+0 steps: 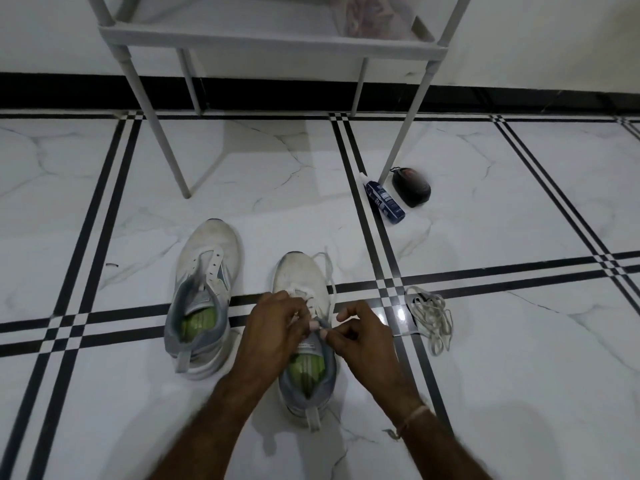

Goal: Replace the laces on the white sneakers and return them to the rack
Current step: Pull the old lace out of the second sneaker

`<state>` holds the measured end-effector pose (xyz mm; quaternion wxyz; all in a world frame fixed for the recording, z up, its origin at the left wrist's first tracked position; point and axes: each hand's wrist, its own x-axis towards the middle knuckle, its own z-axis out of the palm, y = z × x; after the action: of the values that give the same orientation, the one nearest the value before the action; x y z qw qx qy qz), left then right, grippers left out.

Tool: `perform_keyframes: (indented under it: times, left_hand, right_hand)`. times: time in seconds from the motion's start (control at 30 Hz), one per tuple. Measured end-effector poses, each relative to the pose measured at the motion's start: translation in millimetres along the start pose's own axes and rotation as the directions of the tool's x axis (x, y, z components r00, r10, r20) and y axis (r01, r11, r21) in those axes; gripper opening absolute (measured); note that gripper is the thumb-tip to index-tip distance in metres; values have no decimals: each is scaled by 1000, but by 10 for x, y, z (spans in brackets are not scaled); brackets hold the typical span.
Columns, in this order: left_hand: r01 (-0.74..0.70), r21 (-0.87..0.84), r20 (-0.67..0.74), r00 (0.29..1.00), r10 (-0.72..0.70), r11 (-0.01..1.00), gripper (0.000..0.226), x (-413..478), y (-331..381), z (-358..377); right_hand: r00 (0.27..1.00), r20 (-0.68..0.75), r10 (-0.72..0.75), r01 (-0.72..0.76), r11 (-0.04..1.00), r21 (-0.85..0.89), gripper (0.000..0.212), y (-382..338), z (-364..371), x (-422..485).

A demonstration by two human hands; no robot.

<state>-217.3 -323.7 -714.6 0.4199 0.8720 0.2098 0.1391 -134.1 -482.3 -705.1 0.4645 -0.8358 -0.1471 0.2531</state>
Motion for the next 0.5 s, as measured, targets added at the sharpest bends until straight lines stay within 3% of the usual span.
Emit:
perform_keyframes:
  times: [0.03,0.07,0.1,0.13,0.17,0.2,0.23,0.27,0.3,0.33,0.4,0.43,0.5]
  left_hand:
    - [189,-303,-39,977,-210,934,21,21,65,-15]
    - [348,-658,-3,886,-464,668,26,81,110,-64]
    - [383,-883,144,771,-621,271,30,139,146,-118]
    - [339,-941,251,708,-660,6,33,165,145,-172]
    - [322,-944,288,684,-670,-77,33,175,131,-210]
    - [349,-937,266,696,-667,-9,30,170,132,-241]
    - [403,-888,180,750,-637,223,24,143,137,-260]
    - [419,-724,75,838,-540,549,16,89,148,-248]
    - [341,-474,26,927,-374,812,10,25,163,-225]
    - [204,-226,36,979,-201,953,12,-18,144,-195]
    - [-5,23,85,996,3,1000,17,-17,69,-147]
    - [-34,32,84,996,31,999,17,-12,32,-128]
    - [38,-75,31,999,-36,996,16,-15,-5,-107]
  right_hand:
    - [1000,2,4,-4,1000,4,31,0,1,1]
    - [1000,3,7,-7,1000,9,31,3,7,2]
    - [1000,1,8,-8,1000,16,31,6,7,4]
    - [1000,1,5,-5,1000,20,30,8,9,2]
    - [1000,0,-1,1,1000,19,30,7,14,2]
    - [1000,1,-6,6,1000,13,29,4,16,1]
    - [1000,2,-6,6,1000,6,29,0,19,2]
    - [1000,4,-2,2,1000,4,29,0,15,7]
    - [1000,6,6,-6,1000,8,29,-1,12,13]
    - [1000,7,12,-13,1000,17,29,1,7,16]
    - [1000,8,21,-22,999,38,30,12,4,21]
    - [1000,12,26,-26,999,48,30,16,3,21]
    - [999,20,28,-29,998,53,30,16,3,18]
